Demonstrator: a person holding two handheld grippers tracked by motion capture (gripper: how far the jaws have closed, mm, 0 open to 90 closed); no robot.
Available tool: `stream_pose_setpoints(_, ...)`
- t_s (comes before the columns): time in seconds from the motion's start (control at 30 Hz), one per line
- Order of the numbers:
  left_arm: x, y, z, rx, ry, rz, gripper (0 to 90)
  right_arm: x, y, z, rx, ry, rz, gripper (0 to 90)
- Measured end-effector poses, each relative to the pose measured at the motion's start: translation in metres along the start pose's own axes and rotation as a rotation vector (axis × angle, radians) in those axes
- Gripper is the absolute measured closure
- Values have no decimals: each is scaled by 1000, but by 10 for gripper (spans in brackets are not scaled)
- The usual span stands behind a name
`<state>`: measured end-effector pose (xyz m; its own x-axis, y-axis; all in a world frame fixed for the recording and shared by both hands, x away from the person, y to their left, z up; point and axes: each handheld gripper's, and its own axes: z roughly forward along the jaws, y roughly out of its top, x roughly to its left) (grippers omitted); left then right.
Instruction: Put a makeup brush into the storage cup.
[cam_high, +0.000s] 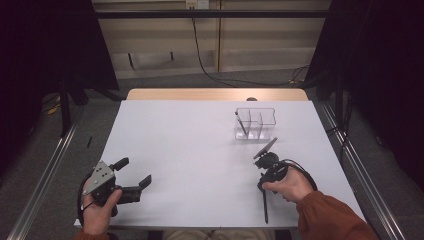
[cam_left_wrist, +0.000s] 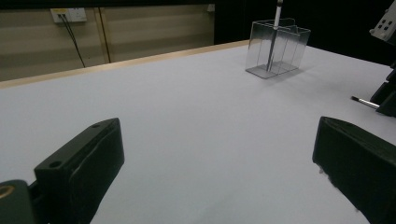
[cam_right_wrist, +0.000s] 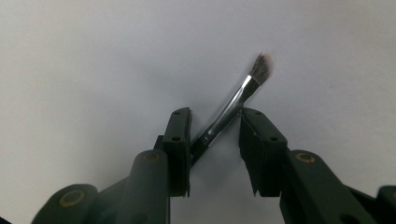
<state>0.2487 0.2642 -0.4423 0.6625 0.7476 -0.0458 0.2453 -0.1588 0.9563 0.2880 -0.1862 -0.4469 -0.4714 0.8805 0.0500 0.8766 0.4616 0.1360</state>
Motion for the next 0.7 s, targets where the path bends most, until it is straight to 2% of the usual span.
stream_pose_setpoints(0.1, 0, 0, 0, 0, 1, -3, 22, 0, 2, 0, 15, -6, 1, 673)
stream_pose_setpoints(0.23, 1, 0, -1, 0, 5, -6, 22, 1, 1, 0, 3, -18, 1, 685)
stream_pose_setpoints(0.47, 1, 0, -1, 1, 5, -6, 22, -4, 0, -1, -1, -12, 19, 788)
stream_pose_setpoints(0.57, 1, 0, -1, 0, 5, -6, 22, -8, -2, -1, -13, 1, 31, 844)
stream_pose_setpoints(0.7, 1, 0, -1, -1, 4, -7, 22, -12, -3, -1, -26, 22, 42, 845)
